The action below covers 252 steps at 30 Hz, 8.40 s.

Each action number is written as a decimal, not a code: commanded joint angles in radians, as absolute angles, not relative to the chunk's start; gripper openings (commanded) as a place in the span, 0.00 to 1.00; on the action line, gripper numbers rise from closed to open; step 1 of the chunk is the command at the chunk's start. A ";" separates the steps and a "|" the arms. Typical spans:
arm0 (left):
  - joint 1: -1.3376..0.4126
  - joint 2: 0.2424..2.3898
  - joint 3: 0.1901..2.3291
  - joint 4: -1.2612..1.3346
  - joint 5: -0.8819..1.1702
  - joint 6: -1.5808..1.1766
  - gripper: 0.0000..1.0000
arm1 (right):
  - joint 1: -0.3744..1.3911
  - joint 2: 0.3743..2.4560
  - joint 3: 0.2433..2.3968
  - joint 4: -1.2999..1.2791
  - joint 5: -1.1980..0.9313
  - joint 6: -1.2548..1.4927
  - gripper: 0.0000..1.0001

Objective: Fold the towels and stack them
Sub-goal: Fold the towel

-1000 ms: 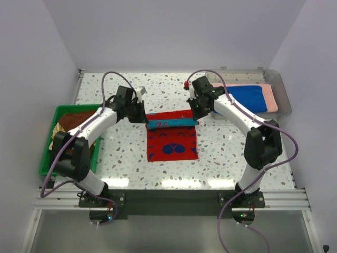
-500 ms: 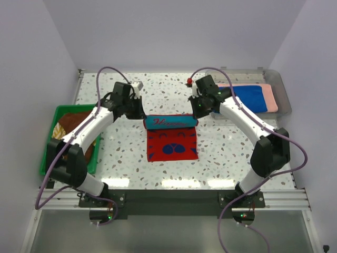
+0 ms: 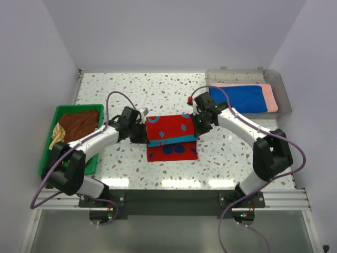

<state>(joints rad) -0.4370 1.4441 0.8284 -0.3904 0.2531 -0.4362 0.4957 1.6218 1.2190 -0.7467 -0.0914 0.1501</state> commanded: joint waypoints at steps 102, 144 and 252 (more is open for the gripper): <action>-0.661 1.374 0.716 -0.399 0.057 -0.788 0.41 | 0.614 1.335 0.732 -0.419 -0.057 0.723 0.06; -0.701 1.431 0.798 -0.489 0.003 -0.781 0.00 | 0.612 1.350 0.836 -0.569 -0.002 0.640 0.01; -0.831 1.476 0.845 -0.566 -0.147 -0.933 0.15 | 0.617 1.322 0.669 -0.503 -0.023 0.698 0.00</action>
